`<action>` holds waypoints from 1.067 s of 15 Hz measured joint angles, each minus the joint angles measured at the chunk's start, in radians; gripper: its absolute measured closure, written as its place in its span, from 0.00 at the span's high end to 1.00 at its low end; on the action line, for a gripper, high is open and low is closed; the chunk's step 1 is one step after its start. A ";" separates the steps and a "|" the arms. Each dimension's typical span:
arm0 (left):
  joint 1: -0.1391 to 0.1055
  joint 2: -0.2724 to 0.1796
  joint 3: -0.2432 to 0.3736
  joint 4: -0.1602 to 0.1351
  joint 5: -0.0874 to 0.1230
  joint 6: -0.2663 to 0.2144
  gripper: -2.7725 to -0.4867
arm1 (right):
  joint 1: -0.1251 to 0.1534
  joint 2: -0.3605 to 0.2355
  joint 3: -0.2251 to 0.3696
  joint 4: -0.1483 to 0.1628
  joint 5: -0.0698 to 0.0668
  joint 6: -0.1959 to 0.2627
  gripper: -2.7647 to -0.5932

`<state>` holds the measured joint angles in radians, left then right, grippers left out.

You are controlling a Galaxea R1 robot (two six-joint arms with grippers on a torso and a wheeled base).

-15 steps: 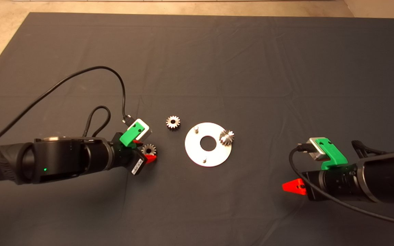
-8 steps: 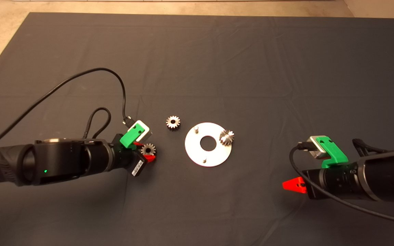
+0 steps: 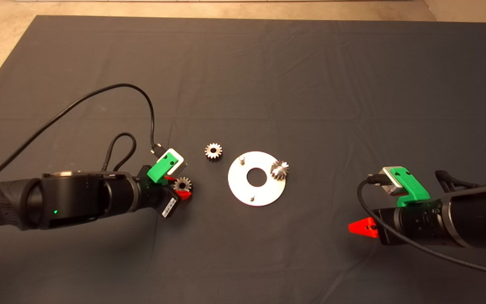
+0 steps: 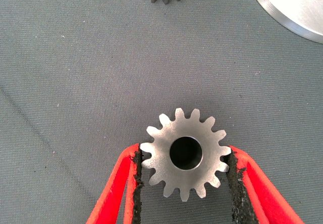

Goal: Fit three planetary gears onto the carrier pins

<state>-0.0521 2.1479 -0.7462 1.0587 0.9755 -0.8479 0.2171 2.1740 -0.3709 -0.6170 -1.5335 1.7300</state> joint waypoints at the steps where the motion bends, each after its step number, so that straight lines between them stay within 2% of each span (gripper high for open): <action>1: 0.000 -0.004 0.001 0.001 0.001 0.000 0.18 | 0.000 0.000 0.000 0.000 -0.001 0.000 0.74; 7: 0.005 -0.038 0.041 0.007 0.014 0.000 0.11 | 0.010 0.000 0.000 0.005 0.000 0.000 0.74; 12: 0.004 -0.057 0.176 0.008 0.023 -0.001 0.08 | 0.010 0.000 0.000 0.007 0.000 0.000 0.74; 13: -0.002 -0.057 0.212 0.007 0.027 -0.002 0.07 | 0.010 0.000 0.000 0.007 0.000 0.000 0.74; 15: -0.039 -0.053 0.268 0.007 0.029 -0.004 0.07 | 0.010 0.000 0.000 0.008 0.000 0.000 0.74; 16: -0.055 -0.045 0.275 0.008 0.028 -0.008 0.07 | 0.010 0.000 0.000 0.008 0.000 0.000 0.74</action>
<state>-0.1067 2.1029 -0.4715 1.0666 1.0039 -0.8555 0.2274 2.1740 -0.3709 -0.6094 -1.5332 1.7300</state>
